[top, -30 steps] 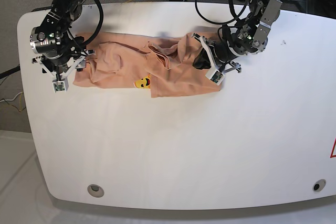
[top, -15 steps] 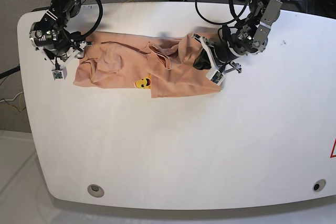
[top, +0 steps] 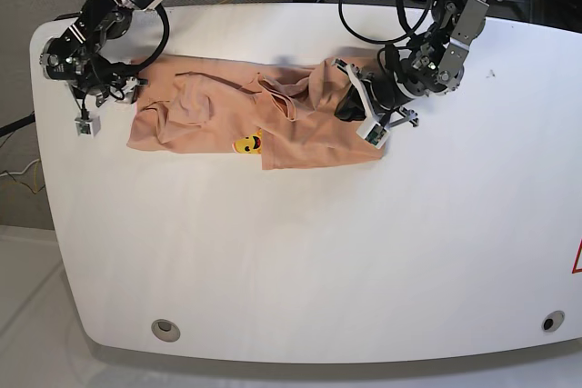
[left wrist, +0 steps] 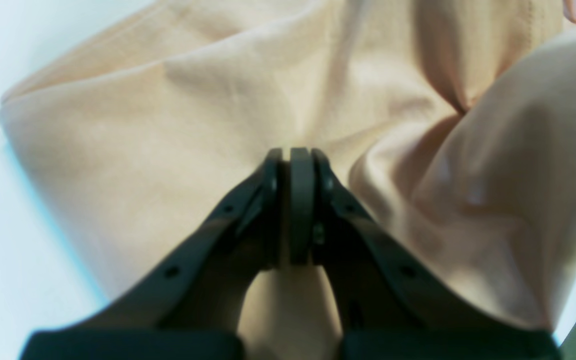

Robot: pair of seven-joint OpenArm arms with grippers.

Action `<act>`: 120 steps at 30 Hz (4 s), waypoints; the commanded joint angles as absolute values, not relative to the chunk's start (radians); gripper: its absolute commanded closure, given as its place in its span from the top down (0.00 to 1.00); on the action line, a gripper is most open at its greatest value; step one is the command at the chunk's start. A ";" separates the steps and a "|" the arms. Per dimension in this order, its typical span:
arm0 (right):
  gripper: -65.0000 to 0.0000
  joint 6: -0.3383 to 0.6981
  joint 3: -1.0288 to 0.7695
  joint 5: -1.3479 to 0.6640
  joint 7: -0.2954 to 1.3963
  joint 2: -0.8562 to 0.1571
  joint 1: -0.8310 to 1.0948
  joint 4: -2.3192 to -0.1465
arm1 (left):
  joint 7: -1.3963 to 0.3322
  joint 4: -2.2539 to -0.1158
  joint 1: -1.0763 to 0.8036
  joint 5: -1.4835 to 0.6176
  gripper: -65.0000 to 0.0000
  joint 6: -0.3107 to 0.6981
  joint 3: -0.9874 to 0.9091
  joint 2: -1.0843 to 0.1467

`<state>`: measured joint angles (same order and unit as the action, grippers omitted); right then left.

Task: Fold the T-shirt properly
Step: 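Open the right gripper and lift it off the shirt end, then move the right gripper to the shirt's opposite end beside the smiley, then lower the right gripper and grasp the shirt end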

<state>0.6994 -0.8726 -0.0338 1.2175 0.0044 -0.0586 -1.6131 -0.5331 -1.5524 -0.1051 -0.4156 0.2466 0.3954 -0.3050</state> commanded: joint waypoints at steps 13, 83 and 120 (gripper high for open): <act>0.53 0.698 -0.906 -0.028 1.322 -0.005 -0.127 -1.526 | -0.579 -1.550 -0.104 -0.377 0.04 0.220 0.392 -0.311; 1.00 0.698 -0.877 -0.022 1.161 0.047 -0.214 -1.773 | -0.579 -1.508 -0.076 -0.377 0.04 0.220 0.395 -0.283; 1.00 0.691 -0.983 -0.019 0.521 0.157 0.001 -1.770 | -0.579 -1.501 -0.074 -0.377 0.04 0.220 0.392 -0.283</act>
<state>0.6964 -0.9867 -0.0029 0.5694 0.1669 0.0044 -1.7687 -0.5217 -1.5078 -0.0715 -0.4023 0.2325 0.3912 -0.2752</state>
